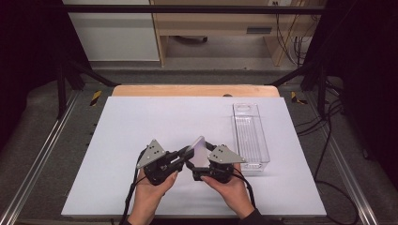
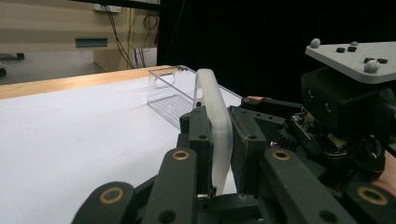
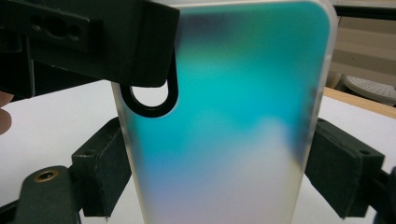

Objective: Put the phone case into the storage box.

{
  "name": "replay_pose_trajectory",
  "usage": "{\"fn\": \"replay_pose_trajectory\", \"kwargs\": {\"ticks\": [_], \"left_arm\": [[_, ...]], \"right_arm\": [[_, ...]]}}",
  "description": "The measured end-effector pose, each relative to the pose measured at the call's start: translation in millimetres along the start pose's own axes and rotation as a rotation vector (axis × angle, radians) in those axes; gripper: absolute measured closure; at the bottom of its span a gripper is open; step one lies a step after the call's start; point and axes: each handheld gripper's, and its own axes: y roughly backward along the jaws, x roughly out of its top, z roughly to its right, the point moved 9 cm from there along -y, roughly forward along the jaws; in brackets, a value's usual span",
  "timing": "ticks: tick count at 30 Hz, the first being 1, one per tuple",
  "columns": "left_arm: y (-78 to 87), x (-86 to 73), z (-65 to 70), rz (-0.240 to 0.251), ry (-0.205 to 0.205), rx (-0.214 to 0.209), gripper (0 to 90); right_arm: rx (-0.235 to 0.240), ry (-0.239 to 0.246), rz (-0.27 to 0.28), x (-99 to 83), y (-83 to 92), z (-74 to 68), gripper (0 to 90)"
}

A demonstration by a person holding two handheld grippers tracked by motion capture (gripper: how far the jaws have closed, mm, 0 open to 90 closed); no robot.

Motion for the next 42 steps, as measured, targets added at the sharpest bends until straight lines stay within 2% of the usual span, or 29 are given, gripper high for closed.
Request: {"fn": "replay_pose_trajectory", "kwargs": {"ticks": [10, 15, 18, 20, 22, 25, 33, 36, 42], "left_arm": [[-0.1, 0.3, -0.9, 0.005, 0.009, 0.000, 77.0], [2.2, 3.0, -2.9, 0.027, 0.004, 0.022, 63.9], [4.7, 5.4, -6.2, 0.046, 0.005, 0.042, 58.8], [6.7, 7.2, -7.4, 0.061, 0.022, 0.035, 56.7], [8.9, 9.4, -8.3, 0.074, 0.021, 0.041, 54.4], [11.5, 11.5, -10.4, 0.085, 0.019, 0.058, 45.3], [23.0, 17.6, -24.0, 0.111, 0.009, 0.105, 29.1], [28.1, 18.8, -28.8, 0.116, 0.008, 0.106, 23.9], [39.9, 14.2, -44.4, 0.107, -0.012, 0.165, 10.3]], "right_arm": [[-0.005, -0.002, -0.004, 0.1, 0.4, 0.4, 16.8], [-0.017, -0.008, -0.007, -0.8, 1.1, 3.8, 16.9], [-0.023, -0.010, -0.011, -1.8, 1.3, 5.7, 16.9], [-0.026, -0.012, -0.013, -2.5, 1.4, 6.6, 16.9], [-0.033, -0.015, -0.016, -3.4, 1.6, 8.1, 16.9], [-0.040, -0.017, -0.018, -4.4, 2.3, 10.8, 16.9], [-0.050, -0.021, -0.023, -7.0, 3.0, 13.8, 16.9], [-0.050, -0.020, -0.024, -7.3, 3.0, 13.8, 16.9], [-0.053, -0.020, -0.021, -6.6, 4.2, 14.5, 17.0]]}}
